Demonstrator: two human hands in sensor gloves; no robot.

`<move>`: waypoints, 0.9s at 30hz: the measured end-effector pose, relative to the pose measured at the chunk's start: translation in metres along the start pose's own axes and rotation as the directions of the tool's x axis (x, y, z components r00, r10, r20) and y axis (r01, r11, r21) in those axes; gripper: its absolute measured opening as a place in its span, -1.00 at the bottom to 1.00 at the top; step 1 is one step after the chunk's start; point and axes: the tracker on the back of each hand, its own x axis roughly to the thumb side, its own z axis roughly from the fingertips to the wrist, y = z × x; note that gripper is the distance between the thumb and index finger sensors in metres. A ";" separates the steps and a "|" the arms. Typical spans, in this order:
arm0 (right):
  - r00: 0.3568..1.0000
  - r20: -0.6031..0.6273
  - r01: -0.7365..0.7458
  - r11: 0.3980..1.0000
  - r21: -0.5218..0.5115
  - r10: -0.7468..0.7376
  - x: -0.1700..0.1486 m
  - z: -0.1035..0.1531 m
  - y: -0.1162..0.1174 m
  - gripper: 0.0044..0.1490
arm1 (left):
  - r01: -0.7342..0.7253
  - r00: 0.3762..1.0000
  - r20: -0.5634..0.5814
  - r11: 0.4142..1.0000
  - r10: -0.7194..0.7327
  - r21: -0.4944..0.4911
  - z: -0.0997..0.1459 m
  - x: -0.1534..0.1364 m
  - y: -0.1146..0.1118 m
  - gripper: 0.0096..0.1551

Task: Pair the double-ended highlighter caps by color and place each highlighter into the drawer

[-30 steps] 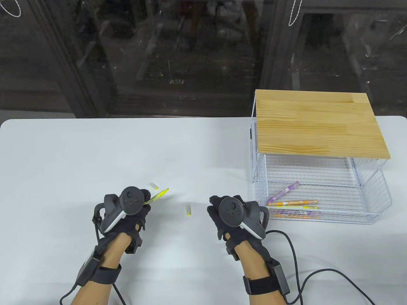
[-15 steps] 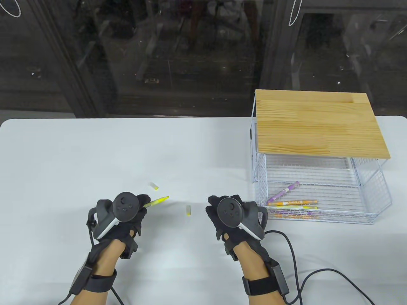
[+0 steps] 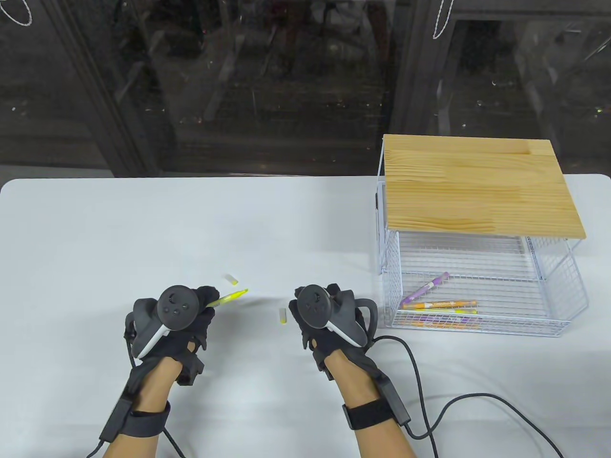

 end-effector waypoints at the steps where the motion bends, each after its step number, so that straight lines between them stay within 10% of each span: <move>1: 1.000 -0.005 -0.011 1.000 0.017 0.011 0.002 -0.002 0.004 -0.38 | -0.010 1.000 0.005 1.000 0.010 -0.009 -0.001 -0.002 0.000 -0.45; 9: 0.989 -0.039 -0.134 0.978 0.159 0.142 0.022 -0.026 0.045 -0.40 | -0.015 1.000 0.009 0.999 0.015 -0.036 -0.003 -0.005 -0.004 -0.46; 27: 0.922 0.044 -0.386 0.919 0.084 0.384 0.041 -0.030 0.072 -0.52 | -0.026 1.000 0.009 0.998 0.026 -0.053 -0.003 -0.005 -0.004 -0.45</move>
